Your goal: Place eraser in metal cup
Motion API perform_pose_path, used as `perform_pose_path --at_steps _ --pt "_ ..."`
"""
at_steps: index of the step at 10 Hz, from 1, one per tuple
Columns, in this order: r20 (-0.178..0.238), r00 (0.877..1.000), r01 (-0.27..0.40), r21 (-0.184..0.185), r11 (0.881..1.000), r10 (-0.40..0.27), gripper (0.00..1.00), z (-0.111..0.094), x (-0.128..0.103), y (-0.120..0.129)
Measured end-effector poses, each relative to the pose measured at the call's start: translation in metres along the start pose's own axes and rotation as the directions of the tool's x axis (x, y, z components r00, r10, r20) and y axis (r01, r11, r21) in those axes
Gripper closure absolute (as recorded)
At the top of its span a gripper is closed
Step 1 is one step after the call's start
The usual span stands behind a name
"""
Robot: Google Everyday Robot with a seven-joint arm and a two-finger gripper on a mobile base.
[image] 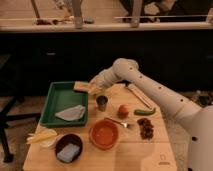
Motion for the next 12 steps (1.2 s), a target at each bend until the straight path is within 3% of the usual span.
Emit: perform_pose_path --at_steps 4,9,12 --pt "-0.011 0.999 -0.040 0.002 0.999 0.040 1.00 -0.011 0.019 0.014" --pt "0.002 0.995 -0.095 0.041 0.995 0.095 1.00 -0.030 0.052 0.022" --pt "0.013 0.993 -0.114 0.033 0.993 0.113 1.00 -0.023 0.064 0.018"
